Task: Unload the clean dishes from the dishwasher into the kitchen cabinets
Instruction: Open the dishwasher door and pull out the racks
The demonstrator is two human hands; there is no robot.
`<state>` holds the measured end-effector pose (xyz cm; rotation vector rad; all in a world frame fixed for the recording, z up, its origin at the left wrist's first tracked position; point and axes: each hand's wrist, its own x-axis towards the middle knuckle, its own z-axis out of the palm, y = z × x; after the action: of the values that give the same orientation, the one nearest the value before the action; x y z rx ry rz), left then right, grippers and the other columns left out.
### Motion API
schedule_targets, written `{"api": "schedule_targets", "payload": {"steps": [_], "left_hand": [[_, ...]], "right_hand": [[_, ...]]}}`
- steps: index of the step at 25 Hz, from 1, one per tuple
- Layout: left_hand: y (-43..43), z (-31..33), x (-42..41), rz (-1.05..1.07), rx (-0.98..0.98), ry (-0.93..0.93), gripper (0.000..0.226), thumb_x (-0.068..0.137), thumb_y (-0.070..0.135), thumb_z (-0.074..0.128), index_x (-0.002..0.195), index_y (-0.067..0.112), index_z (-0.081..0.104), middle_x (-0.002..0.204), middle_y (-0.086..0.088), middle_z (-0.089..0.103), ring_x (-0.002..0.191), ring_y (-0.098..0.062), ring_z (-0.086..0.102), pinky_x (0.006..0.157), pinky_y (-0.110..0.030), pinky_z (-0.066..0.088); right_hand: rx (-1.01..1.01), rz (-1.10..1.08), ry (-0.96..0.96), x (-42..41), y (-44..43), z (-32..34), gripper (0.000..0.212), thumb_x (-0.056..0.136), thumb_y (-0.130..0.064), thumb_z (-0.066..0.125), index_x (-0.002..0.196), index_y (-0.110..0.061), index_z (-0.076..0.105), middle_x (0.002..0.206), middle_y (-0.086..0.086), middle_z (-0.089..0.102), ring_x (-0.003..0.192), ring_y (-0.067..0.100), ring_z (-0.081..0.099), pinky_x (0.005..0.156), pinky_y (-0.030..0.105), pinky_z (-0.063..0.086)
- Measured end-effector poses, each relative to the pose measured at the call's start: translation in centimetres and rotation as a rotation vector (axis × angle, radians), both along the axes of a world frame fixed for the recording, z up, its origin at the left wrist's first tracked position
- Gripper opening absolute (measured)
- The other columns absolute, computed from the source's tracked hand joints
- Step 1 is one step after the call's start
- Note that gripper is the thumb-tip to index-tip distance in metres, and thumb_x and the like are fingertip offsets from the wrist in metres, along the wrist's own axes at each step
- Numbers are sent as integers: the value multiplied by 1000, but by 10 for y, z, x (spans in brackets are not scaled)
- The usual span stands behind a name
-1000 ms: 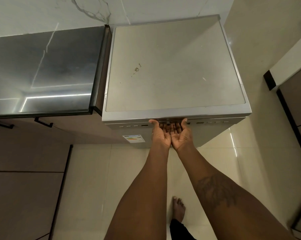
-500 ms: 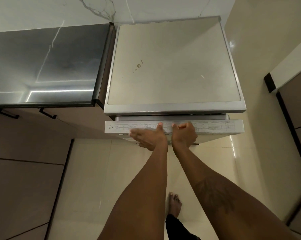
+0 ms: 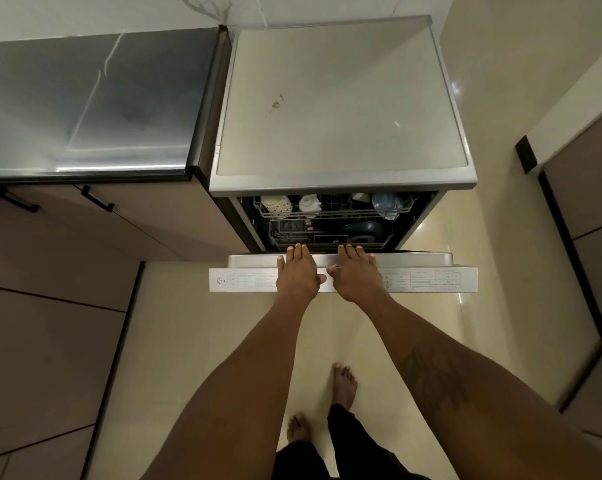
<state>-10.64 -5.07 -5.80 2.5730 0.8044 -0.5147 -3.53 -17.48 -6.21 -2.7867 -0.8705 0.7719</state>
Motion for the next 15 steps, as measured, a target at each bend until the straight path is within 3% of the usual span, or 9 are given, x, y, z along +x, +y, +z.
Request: {"api": "schedule_targets", "payload": {"steps": [10, 15], "left_hand": [[-67, -65, -140, -217, 60, 98, 79, 100, 41, 48, 158, 6, 7, 164, -11, 13, 153, -27, 7, 124, -46, 3], [-94, -123, -188, -257, 16, 170, 74, 98, 27, 50, 157, 6, 10, 163, -12, 15, 151, -30, 11, 123, -46, 9]], "right_hand": [[-89, 13, 50, -130, -65, -72, 60, 104, -36, 38, 157, -12, 22, 161, 12, 26, 150, 33, 19, 122, 47, 19], [-115, 33, 85, -173, -91, -125, 46, 104, -26, 42, 146, -11, 40, 146, 13, 46, 136, 33, 41, 113, 45, 34]]}}
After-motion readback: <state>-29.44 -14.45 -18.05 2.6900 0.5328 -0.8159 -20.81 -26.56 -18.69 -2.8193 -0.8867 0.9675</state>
